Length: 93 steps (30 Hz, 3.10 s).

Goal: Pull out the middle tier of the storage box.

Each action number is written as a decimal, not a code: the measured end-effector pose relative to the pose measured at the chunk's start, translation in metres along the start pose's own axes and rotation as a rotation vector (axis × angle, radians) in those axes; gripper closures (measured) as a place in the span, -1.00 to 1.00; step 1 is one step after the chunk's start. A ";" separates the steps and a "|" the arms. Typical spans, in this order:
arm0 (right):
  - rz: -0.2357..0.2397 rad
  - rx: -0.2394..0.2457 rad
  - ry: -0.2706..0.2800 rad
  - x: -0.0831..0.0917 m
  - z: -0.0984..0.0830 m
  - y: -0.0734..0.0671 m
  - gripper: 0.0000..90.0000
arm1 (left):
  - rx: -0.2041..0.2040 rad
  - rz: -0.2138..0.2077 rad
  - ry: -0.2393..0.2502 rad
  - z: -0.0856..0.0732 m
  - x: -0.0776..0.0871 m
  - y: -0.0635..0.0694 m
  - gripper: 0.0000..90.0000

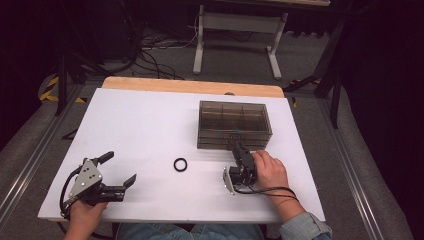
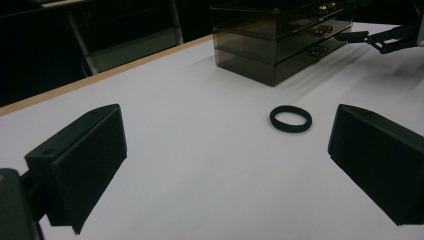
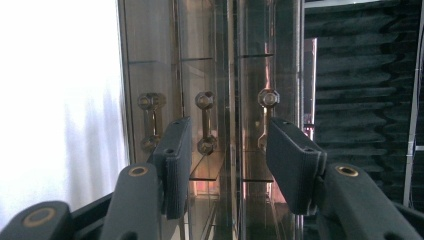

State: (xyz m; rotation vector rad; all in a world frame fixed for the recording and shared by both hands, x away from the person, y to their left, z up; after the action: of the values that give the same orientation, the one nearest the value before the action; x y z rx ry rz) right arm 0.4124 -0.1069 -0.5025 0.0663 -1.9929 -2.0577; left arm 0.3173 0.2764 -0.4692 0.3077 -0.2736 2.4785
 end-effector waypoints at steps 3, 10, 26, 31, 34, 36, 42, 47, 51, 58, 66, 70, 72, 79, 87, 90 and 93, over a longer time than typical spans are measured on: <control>0.000 -0.007 -0.012 -0.001 -0.001 -0.003 0.24 | 0.000 0.000 0.000 0.000 0.000 0.000 -0.93; -0.002 0.017 -0.035 -0.005 -0.002 -0.006 0.31 | -0.001 0.000 -0.001 0.000 0.000 0.000 -0.93; -0.003 0.044 -0.076 -0.012 -0.003 -0.008 0.60 | 0.000 0.001 -0.004 0.000 0.000 0.000 -0.93; 0.003 0.034 -0.088 -0.014 -0.003 -0.009 0.70 | 0.001 0.003 -0.005 0.000 0.000 0.000 -0.93; 0.006 0.034 -0.095 -0.014 -0.003 -0.009 0.74 | 0.001 0.002 -0.005 -0.001 0.000 0.000 -0.93; 0.005 0.042 -0.096 -0.015 -0.002 -0.010 0.77 | -0.001 0.003 -0.006 0.000 0.000 0.000 -0.93; 0.005 0.040 -0.115 -0.016 -0.001 -0.010 0.78 | -0.002 0.003 -0.006 0.000 -0.001 0.000 -0.93; 0.008 0.028 -0.126 -0.015 -0.001 -0.011 0.79 | 0.000 0.004 -0.005 0.000 -0.001 0.000 -0.93; 0.009 0.034 -0.123 -0.016 0.000 -0.010 0.79 | 0.002 0.004 -0.004 0.000 -0.001 0.000 -0.93; 0.017 0.025 -0.125 -0.015 0.000 -0.009 0.80 | 0.002 0.005 -0.004 0.000 0.000 0.000 -0.93; 0.031 0.015 -0.122 -0.012 0.000 -0.008 0.80 | 0.004 0.006 -0.003 0.000 0.000 0.000 -0.93; 0.037 0.000 -0.122 -0.009 0.001 -0.007 0.80 | 0.004 0.006 -0.003 0.000 0.000 0.000 -0.93; 0.041 0.017 -0.104 -0.006 0.002 -0.004 0.80 | 0.004 0.005 -0.004 0.000 0.000 0.000 -0.93; 0.048 0.018 -0.105 0.002 0.004 -0.002 0.80 | 0.004 0.006 -0.004 0.000 -0.001 0.000 -0.93; 0.053 0.001 -0.105 0.010 0.004 -0.002 0.80 | 0.000 0.005 -0.005 0.000 -0.001 0.000 -0.93; 0.062 -0.002 -0.106 0.014 0.004 -0.002 0.80 | -0.001 0.005 -0.004 0.000 -0.001 0.000 -0.93; 0.063 0.002 -0.100 0.017 0.005 -0.002 0.80 | 0.000 0.005 -0.005 0.000 -0.001 0.000 -0.93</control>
State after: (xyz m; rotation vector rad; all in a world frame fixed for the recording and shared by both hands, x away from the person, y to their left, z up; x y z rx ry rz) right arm 0.3951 -0.1058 -0.5012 -0.0994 -2.0268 -2.0574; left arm 0.3183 0.2761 -0.4696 0.3136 -0.2769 2.4828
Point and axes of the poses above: each handheld gripper's, and its own axes: x roughly backward along the jaws, z roughly out of its top, y roughly to its right, the point moved 4 cm from there along -x, roughly forward along the jaws, and after that the axes turned 1 degree about -x, right-handed, at the moved point
